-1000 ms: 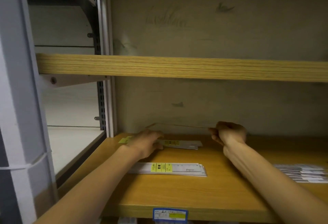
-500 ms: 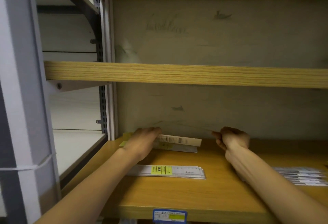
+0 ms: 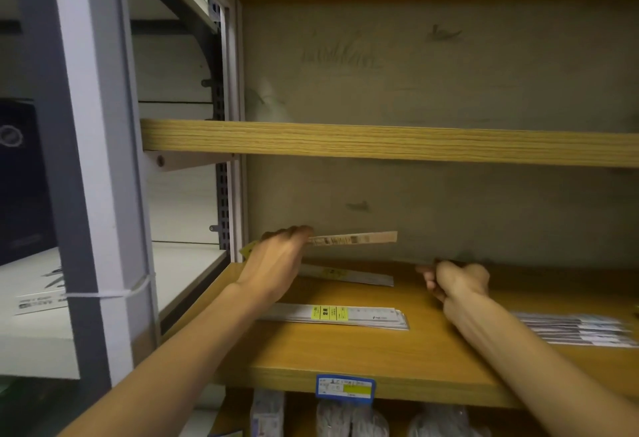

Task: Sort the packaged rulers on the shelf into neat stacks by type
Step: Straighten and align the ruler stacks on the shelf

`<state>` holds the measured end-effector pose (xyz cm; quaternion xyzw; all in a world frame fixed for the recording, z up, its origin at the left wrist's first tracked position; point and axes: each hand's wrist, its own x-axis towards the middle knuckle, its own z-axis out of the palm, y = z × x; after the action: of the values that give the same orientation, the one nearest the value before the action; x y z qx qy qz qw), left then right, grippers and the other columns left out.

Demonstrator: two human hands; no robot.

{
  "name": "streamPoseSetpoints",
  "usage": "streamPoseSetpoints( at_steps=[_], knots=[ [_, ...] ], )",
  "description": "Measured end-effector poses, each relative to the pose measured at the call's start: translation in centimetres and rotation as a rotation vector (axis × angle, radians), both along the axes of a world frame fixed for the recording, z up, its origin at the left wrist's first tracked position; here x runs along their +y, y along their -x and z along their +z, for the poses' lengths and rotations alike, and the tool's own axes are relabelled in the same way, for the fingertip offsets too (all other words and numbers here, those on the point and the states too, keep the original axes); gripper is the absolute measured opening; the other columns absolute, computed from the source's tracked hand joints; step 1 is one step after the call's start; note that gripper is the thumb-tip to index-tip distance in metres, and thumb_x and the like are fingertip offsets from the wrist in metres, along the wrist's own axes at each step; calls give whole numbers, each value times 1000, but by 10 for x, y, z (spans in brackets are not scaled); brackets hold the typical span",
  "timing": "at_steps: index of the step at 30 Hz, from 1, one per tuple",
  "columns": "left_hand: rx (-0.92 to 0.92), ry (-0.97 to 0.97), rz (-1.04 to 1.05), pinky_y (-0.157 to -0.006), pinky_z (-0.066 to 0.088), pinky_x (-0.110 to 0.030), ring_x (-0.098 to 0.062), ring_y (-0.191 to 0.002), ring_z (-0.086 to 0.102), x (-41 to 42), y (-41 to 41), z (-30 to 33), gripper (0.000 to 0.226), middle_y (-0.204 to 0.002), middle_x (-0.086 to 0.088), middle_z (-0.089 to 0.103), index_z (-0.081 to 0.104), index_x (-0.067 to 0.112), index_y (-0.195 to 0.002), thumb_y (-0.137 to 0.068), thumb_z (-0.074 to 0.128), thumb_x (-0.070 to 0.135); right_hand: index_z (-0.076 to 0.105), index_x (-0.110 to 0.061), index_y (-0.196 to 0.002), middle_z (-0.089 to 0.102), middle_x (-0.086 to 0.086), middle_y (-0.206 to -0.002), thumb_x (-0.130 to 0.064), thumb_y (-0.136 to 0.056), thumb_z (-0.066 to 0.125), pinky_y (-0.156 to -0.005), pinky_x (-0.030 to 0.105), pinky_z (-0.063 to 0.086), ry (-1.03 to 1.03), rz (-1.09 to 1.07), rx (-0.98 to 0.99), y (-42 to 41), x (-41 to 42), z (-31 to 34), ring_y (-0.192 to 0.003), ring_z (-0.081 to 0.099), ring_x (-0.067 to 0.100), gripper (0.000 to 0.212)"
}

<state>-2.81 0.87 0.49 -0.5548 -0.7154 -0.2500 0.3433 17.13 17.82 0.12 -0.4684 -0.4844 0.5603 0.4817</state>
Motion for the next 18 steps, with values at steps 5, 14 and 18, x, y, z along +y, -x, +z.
streamPoseSetpoints(
  at_steps=[5, 14, 18],
  knots=[
    [12, -82, 2, -53, 53, -35, -27, -66, 65, -7, -5, -2, 25, -85, -9, 69, 62, 9, -106, -85, 62, -4, 60, -4, -100, 73, 7, -72, -7, -96, 55, -42, 19, 37, 41, 163, -43, -2, -23, -5, -45, 43, 7, 7],
    [1, -74, -36, -67, 56, -42, -29, -77, 67, -10, -18, -7, 21, -94, -9, 70, 61, 9, -110, -90, 59, 2, 50, -8, -125, 74, 10, -76, -10, -95, 58, -41, 22, 39, -48, 324, -110, -5, -51, -19, -45, 46, 9, 31],
    [-7, -66, -57, -75, 54, -42, -28, -83, 67, -11, -19, -10, 21, -98, -8, 70, 60, 10, -113, -94, 55, 4, 46, -8, -129, 73, 8, -77, -17, -93, 62, -40, 22, 38, -127, 315, -225, -9, -56, -21, -45, 46, 9, 40]
  ],
)
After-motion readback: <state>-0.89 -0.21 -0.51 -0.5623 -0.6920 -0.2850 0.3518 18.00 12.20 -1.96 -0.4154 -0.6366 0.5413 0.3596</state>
